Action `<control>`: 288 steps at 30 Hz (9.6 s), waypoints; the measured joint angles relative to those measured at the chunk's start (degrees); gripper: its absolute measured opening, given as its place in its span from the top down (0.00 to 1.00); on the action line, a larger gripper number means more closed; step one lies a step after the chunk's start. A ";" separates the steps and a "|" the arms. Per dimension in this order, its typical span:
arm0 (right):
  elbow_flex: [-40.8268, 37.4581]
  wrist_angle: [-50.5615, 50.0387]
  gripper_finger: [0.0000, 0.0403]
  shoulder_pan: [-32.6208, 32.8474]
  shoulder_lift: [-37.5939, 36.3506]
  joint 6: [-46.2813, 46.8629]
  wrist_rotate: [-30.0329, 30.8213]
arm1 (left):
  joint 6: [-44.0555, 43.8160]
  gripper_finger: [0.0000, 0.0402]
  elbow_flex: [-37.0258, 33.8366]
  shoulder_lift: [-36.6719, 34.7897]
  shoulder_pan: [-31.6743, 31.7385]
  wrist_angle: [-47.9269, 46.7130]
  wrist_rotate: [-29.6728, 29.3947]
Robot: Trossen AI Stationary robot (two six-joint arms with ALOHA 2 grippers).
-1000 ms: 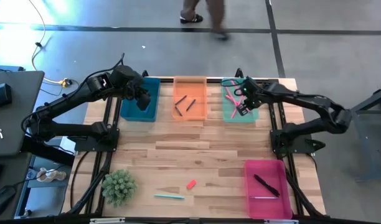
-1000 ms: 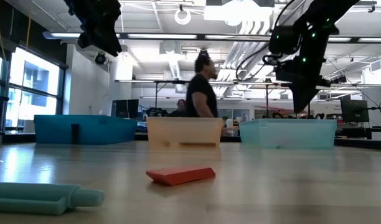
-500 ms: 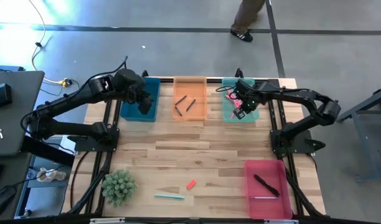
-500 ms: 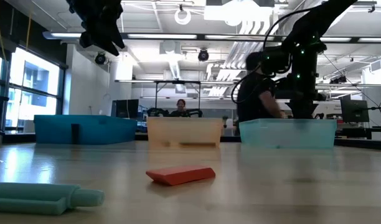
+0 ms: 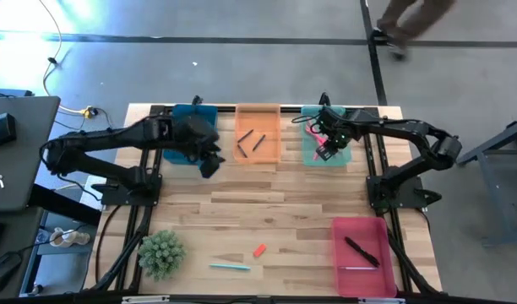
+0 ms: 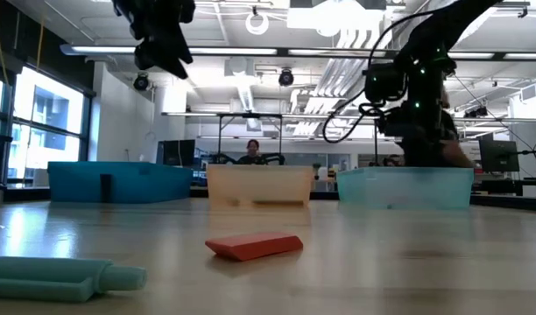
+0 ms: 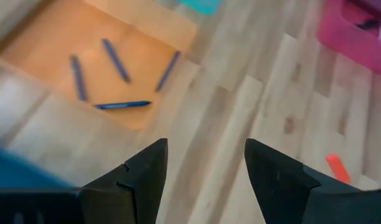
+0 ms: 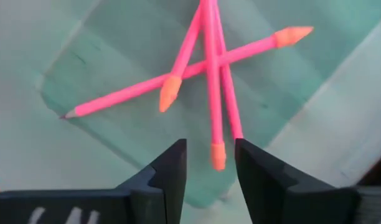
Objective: Sort crayons/erasers/pens/pencils in bins
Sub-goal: Put the blue pen into the pink bin
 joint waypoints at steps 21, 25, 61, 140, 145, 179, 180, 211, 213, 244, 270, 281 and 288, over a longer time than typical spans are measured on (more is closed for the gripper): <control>13.57 -7.28 0.68 5.41 -14.92 14.54 0.72 | -14.35 0.50 0.01 6.38 -25.74 5.64 -0.38; 13.57 -8.40 0.68 8.93 -17.34 20.47 0.46 | -16.58 0.50 0.73 6.40 -28.62 4.62 -0.40; 13.57 -9.34 0.68 43.45 -18.90 49.91 10.62 | -17.45 0.50 19.63 29.24 -44.46 1.29 -10.71; 13.53 -9.25 0.68 45.54 -26.91 42.28 1.87 | -24.96 0.99 19.17 54.05 -54.62 6.69 -13.69; 13.53 -6.54 0.68 52.07 -27.20 38.73 1.51 | -23.48 0.99 19.00 52.63 -54.08 7.23 -14.44; 13.53 20.20 0.68 84.19 -21.40 32.01 18.51 | -13.67 1.00 19.28 50.69 -41.59 48.81 -13.60; 13.54 21.15 0.68 84.89 -21.14 31.50 19.18 | -13.41 1.00 19.28 50.69 -41.35 50.55 -13.11; 13.57 29.89 0.68 92.70 -14.06 26.84 42.74 | -10.34 1.00 19.34 50.60 -36.17 80.35 -11.75; 13.57 30.06 0.68 92.70 -14.12 26.02 43.70 | -10.34 1.00 19.34 50.60 -36.17 80.29 -11.50; 13.57 31.00 0.68 89.66 -11.17 32.20 45.72 | -7.36 1.00 19.37 50.53 -33.55 84.62 -10.47; 13.59 26.51 0.95 89.29 -11.02 37.56 43.01 | -6.90 0.84 19.32 50.64 -33.55 81.79 -10.80; 13.59 18.19 0.95 89.68 -11.02 46.71 36.20 | -9.29 0.64 19.32 50.64 -32.86 70.43 -10.28; 13.59 4.03 0.94 92.11 -11.04 60.02 32.06 | -12.38 0.65 19.32 50.64 -32.54 63.67 -5.56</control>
